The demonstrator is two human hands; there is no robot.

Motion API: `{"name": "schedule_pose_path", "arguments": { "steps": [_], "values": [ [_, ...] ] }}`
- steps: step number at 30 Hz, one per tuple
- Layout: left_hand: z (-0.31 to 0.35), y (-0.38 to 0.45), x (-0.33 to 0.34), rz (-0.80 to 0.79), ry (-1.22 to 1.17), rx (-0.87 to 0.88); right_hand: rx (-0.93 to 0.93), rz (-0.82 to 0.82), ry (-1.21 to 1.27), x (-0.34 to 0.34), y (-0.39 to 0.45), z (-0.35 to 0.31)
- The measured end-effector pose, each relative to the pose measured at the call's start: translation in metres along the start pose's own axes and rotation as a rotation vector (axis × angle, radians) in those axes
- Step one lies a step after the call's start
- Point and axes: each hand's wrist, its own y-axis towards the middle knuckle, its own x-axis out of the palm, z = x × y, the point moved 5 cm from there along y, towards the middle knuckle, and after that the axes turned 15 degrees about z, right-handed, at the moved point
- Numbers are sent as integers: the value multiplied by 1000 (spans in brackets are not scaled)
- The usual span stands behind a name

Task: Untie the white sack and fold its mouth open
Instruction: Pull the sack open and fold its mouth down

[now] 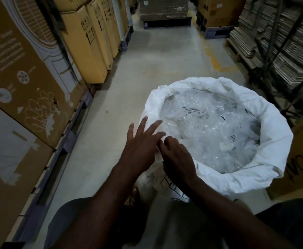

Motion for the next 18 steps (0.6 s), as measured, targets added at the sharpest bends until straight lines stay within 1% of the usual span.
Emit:
{"name": "schedule_pose_path", "arguments": {
  "steps": [2, 4, 6, 9, 10, 11, 12, 14, 16, 18],
  "values": [
    [-2, -3, 12, -167, -82, 33, -16, 24, 9, -4, -5, 0],
    [-9, 0, 14, -214, -150, 38, 15, 37, 23, -10, -9, 0],
    [-16, 2, 16, -233, -114, 59, 58, 43, 53, -15, -12, -1],
    [-24, 1, 32, -388, -107, 99, 86, 27, 107, -20, -17, 1],
    [-24, 0, 38, -405, -142, 122, 96, 6, 125, -21, -18, 3],
    [-25, 2, 41, -367, -173, 126, 101, -35, 142, -22, -19, 4],
    [-28, 6, 39, -269, -182, 99, 98, -86, 163, -23, -21, 4],
    [-33, 13, 24, -18, -116, 2, 114, -163, 272, -26, -25, 4],
    [-32, 11, 10, 181, -83, -63, 213, -198, 392, -27, -31, 10],
    [-25, 5, 6, 266, -47, -62, 292, -189, 380, -26, -32, 22]
  ]
}}
